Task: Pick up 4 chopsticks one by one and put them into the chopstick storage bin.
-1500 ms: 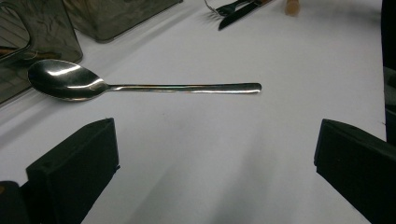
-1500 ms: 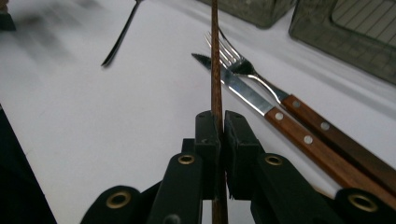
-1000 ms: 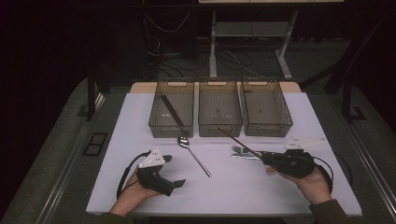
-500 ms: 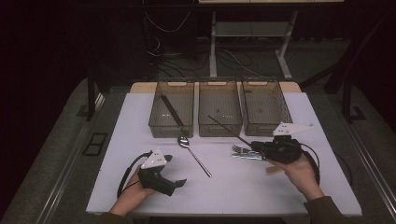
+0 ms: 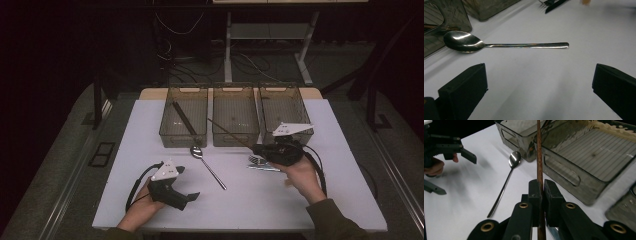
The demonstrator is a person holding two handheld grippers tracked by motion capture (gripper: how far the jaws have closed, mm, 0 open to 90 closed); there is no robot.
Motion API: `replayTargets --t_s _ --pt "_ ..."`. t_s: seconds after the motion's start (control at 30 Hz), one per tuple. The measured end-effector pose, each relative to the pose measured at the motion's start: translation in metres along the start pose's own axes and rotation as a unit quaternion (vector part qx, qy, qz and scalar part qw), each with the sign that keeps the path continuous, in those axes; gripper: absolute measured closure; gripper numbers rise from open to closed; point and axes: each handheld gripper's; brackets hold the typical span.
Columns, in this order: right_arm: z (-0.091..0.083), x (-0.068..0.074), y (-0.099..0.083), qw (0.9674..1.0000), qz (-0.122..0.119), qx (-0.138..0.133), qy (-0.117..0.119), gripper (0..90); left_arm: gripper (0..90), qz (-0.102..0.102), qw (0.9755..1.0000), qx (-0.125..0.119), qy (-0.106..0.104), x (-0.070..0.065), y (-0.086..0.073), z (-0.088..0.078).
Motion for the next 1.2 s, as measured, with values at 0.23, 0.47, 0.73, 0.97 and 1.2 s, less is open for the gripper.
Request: replayTargets --t_s 0.23,0.47,0.73,0.97,1.2 --pt "0.013 0.003 0.014 1.0 0.002 -0.001 -0.002 84.8 0.0 0.005 1.0 0.008 0.002 0.0 0.0 0.001" --pt "0.03 0.006 0.032 0.9998 0.003 -0.003 -0.017 84.7 0.0 -0.002 0.9999 0.01 0.003 0.001 -0.001 0.0" --pt "0.051 0.007 0.059 0.9997 0.01 0.001 -0.024 84.8 0.0 0.0 1.0 0.007 0.004 0.0 0.0 0.001" --pt "0.071 0.006 0.081 0.9992 0.02 0.007 -0.035 84.7 0.0 0.002 1.0 0.004 0.001 0.0 0.0 0.001" --pt "0.1 0.007 0.101 0.9985 0.031 0.017 -0.041 84.7 0.0 0.011 0.9999 0.003 0.002 0.0 0.0 0.001"
Point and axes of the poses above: each handheld gripper's, and its own axes: z roughly forward along the jaws, y roughly out of its top, x roughly to its left, and after that the axes turned 1 degree about x, right-handed
